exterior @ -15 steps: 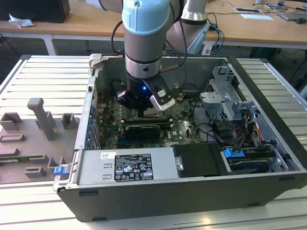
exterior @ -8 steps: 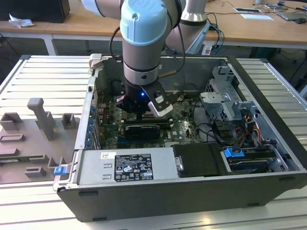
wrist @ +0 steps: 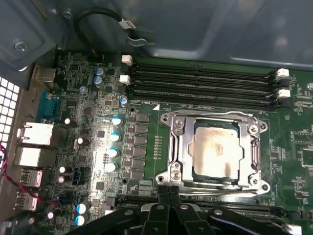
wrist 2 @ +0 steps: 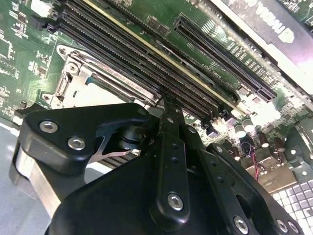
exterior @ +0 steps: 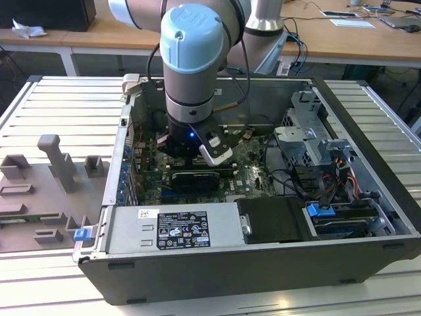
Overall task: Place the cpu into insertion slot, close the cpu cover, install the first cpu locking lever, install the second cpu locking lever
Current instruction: 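Install the second cpu locking lever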
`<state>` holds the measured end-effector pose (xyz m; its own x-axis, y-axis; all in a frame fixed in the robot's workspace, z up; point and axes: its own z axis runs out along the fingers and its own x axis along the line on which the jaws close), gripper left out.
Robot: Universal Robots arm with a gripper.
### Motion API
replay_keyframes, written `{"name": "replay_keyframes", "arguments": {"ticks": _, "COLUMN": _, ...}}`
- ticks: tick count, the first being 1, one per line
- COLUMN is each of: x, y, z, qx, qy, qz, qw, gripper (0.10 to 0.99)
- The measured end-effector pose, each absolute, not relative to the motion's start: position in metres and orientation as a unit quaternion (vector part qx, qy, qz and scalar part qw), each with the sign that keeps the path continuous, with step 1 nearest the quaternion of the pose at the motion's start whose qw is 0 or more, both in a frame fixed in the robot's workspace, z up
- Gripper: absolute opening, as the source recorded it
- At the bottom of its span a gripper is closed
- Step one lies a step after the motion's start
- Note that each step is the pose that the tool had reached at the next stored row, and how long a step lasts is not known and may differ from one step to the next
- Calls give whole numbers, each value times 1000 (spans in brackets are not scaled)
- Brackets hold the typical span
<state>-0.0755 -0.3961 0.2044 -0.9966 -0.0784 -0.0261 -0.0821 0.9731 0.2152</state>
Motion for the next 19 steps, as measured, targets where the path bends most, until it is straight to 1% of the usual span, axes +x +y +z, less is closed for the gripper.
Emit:
{"name": "replay_keyframes", "arguments": {"ticks": 4, "x": -76, "y": -396, "z": 201, "qx": -41, "qy": 993, "qz": 111, "qw": 10, "gripper": 106}}
{"name": "replay_keyframes", "arguments": {"ticks": 6, "x": -77, "y": -396, "z": 198, "qx": -41, "qy": 992, "qz": 119, "qw": 11, "gripper": 106}}
{"name": "replay_keyframes", "arguments": {"ticks": 13, "x": -82, "y": -395, "z": 194, "qx": -43, "qy": 991, "qz": 128, "qw": 13, "gripper": 106}}
{"name": "replay_keyframes", "arguments": {"ticks": 19, "x": -82, "y": -395, "z": 197, "qx": -43, "qy": 991, "qz": 128, "qw": 13, "gripper": 106}}
